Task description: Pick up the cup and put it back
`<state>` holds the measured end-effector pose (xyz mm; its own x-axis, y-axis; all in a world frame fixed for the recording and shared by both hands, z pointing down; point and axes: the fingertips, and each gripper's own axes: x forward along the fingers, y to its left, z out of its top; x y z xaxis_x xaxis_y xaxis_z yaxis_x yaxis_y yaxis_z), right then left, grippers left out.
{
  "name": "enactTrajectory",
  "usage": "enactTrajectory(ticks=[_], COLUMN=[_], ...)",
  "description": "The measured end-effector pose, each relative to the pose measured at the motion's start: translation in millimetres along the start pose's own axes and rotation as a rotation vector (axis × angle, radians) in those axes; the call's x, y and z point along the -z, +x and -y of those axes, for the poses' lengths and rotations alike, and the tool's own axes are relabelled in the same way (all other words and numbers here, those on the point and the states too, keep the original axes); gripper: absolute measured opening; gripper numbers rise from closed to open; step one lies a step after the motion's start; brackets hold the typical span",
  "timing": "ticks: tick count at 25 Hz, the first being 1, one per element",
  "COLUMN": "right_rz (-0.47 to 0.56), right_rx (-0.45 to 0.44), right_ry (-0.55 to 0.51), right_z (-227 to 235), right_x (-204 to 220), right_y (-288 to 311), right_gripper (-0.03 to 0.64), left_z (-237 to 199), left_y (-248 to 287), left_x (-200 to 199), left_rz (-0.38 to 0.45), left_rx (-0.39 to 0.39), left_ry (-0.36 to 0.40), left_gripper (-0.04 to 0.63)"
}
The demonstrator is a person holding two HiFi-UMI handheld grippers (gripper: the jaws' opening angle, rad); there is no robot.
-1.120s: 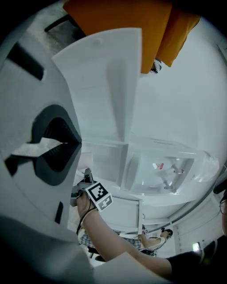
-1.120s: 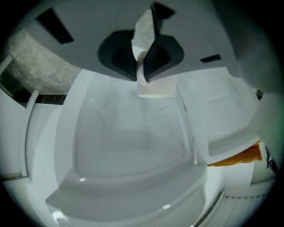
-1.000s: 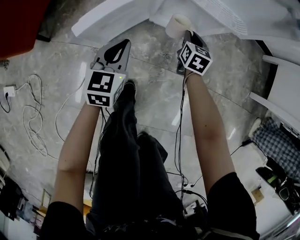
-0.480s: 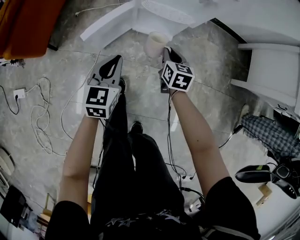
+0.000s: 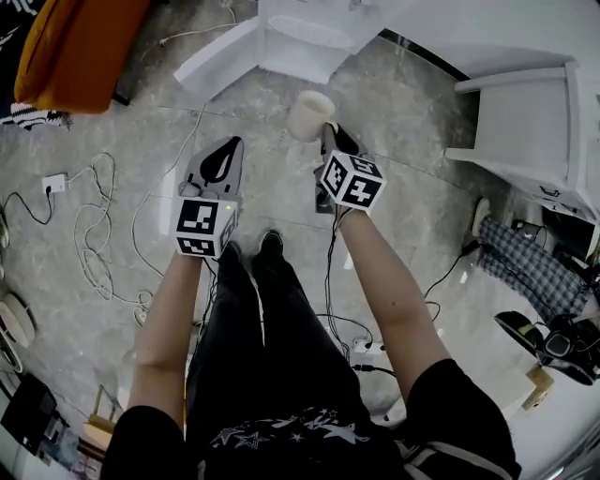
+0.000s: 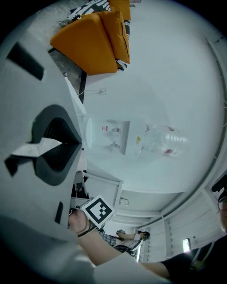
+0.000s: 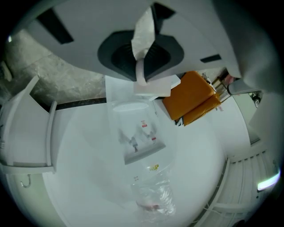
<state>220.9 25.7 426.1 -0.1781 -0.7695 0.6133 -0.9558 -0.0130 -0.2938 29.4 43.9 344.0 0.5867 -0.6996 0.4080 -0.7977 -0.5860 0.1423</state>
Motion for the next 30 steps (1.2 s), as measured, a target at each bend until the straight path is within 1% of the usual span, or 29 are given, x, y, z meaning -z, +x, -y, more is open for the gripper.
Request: enactTrajectory(ticks=[4,7,10,12,16,18,21,23,27,30], right_rz=[0.035,0.065,0.102,0.128,0.176,0.198,0.233,0.257,0.308,0.347], right_rx=[-0.001,-0.002,0.007,0.020,0.039,0.049,0.063,0.065,0.079,0.096], right_ry=[0.008,-0.026,-0.060,-0.059,-0.005,0.002,-0.012,-0.031,-0.065,-0.070], right_z=[-12,-23,-38,-49,-79,-96,-123,-140,-163,-177], right_x=[9,15,17,19,22,23,25,22,14,11], right_y=[-43,-72,-107,-133,-183,-210,-252,-280,-346,-398], right_gripper=[0.043,0.043,0.043,0.043,0.043,0.043,0.043,0.043,0.043,0.043], left_z=[16,29,46,56,64,65,68,70,76,81], left_y=[-25,-46,-76,-100,-154,-185,-233,-261,-308,-343], left_x=[4,8,6,2,-10,-17,-22,-25,-38,-54], left_rz=[0.009,0.023,0.043,0.057,0.078,0.092,0.104,0.105,0.121,0.137], left_rx=[0.005,0.019,0.051,0.073,0.097,0.109,0.146,0.165,0.174,0.174], left_ry=[-0.032,-0.047,-0.039,-0.025,0.015,0.017,0.002,0.013,0.005,0.002], left_gripper=[0.009,0.009,0.009,0.009,0.009,0.009,0.009,0.009,0.009,0.009])
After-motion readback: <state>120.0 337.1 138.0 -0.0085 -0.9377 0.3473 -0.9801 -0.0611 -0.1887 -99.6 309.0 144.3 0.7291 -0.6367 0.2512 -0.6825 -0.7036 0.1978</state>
